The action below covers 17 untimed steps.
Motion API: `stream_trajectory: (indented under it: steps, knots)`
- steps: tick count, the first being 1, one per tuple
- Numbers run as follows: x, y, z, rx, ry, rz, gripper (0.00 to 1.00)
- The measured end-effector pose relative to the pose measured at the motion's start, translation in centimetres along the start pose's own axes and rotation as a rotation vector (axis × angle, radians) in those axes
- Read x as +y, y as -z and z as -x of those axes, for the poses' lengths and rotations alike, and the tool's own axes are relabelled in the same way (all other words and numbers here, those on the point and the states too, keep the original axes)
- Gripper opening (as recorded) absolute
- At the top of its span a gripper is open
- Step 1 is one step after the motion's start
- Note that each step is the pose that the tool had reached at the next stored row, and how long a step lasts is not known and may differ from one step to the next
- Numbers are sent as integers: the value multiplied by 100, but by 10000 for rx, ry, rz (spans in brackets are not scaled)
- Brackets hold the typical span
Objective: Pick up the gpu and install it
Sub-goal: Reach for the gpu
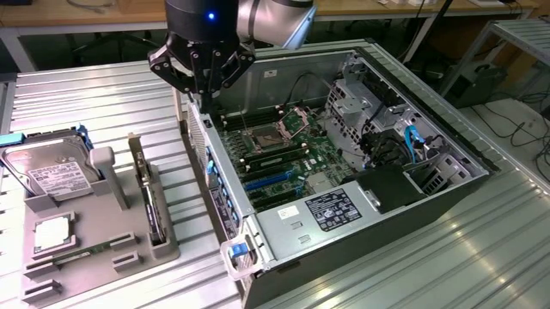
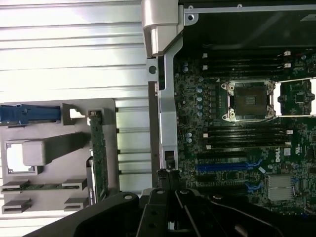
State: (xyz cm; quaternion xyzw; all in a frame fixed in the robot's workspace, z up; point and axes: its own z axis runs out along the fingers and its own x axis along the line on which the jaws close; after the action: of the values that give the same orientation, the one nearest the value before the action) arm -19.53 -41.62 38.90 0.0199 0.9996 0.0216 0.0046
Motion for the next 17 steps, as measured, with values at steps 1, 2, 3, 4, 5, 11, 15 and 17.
stream_trajectory:
  steps: [1, 2, 3, 4, 5, 11, 15, 17]
  knots:
    - [-2, -1, -12, 5, 0, 0, 11]
    - [-5, -2, -26, 10, -1, 0, 11]
    - [-7, -3, -37, 14, -1, 1, 11]
    - [-9, -4, -48, 19, -1, 0, 11]
    - [-11, -5, -59, 25, -2, 0, 11]
    - [-27, -15, -127, 54, -3, -1, 11]
    - [-40, -19, -182, 61, -3, -1, 11]
    - [-46, -21, -207, 65, -3, -2, 11]
